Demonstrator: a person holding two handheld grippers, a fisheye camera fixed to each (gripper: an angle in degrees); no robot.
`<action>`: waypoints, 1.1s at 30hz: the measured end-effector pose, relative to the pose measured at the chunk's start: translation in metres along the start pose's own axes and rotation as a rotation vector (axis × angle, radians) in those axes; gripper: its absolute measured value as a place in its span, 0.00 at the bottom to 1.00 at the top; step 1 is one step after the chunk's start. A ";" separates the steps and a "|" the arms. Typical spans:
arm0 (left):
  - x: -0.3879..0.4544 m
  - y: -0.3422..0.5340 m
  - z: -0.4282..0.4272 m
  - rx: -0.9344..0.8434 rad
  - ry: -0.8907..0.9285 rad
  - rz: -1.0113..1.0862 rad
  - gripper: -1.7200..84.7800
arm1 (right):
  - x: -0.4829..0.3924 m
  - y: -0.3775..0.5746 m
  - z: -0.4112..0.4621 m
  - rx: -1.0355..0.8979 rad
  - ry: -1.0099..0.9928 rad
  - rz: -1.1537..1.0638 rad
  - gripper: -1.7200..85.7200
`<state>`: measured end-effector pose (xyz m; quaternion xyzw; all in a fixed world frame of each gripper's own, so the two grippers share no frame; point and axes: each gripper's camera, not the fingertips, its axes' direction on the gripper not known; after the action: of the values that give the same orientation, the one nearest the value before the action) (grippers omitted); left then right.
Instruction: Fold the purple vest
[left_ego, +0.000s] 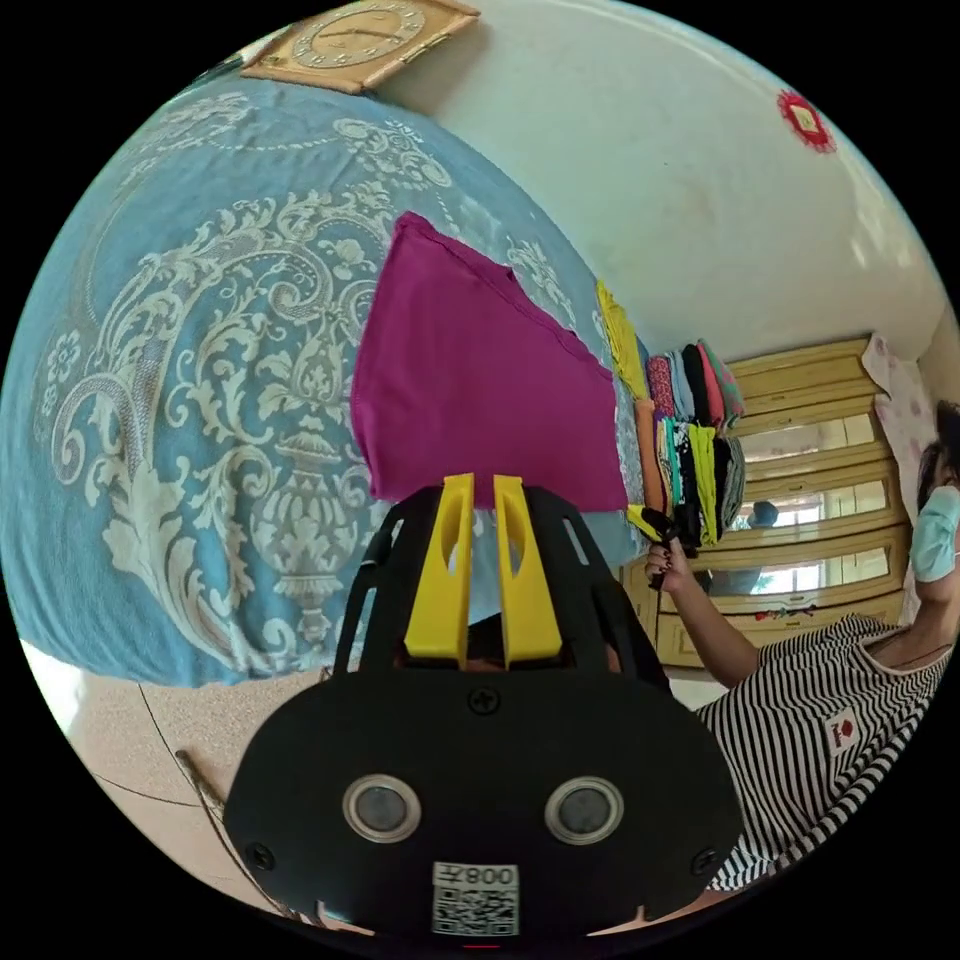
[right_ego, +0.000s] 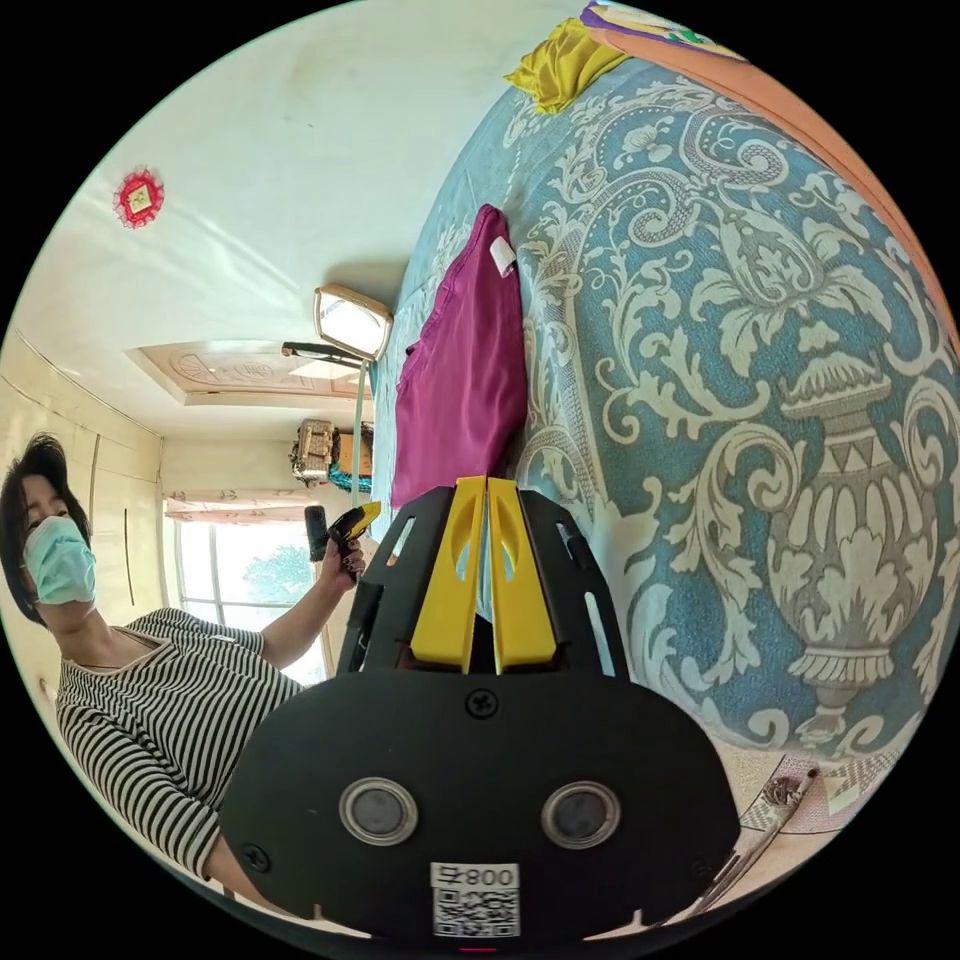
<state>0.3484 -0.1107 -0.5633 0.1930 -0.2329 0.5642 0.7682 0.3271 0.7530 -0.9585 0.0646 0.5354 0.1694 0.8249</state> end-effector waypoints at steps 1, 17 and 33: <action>0.033 -0.004 0.017 -0.060 0.005 0.093 0.07 | -0.004 0.000 -0.001 0.013 -0.014 -0.011 0.02; 0.412 -0.006 0.251 -0.371 -0.317 1.059 0.09 | -0.059 -0.033 -0.004 0.050 -0.072 -0.130 0.02; 0.421 -0.049 0.249 -0.249 -0.052 0.629 0.05 | -0.041 -0.109 -0.005 0.178 -0.169 -0.002 0.05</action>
<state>0.4678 0.0627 -0.1195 0.0309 -0.3676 0.7357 0.5680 0.3304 0.6366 -0.9565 0.1514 0.4768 0.1144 0.8583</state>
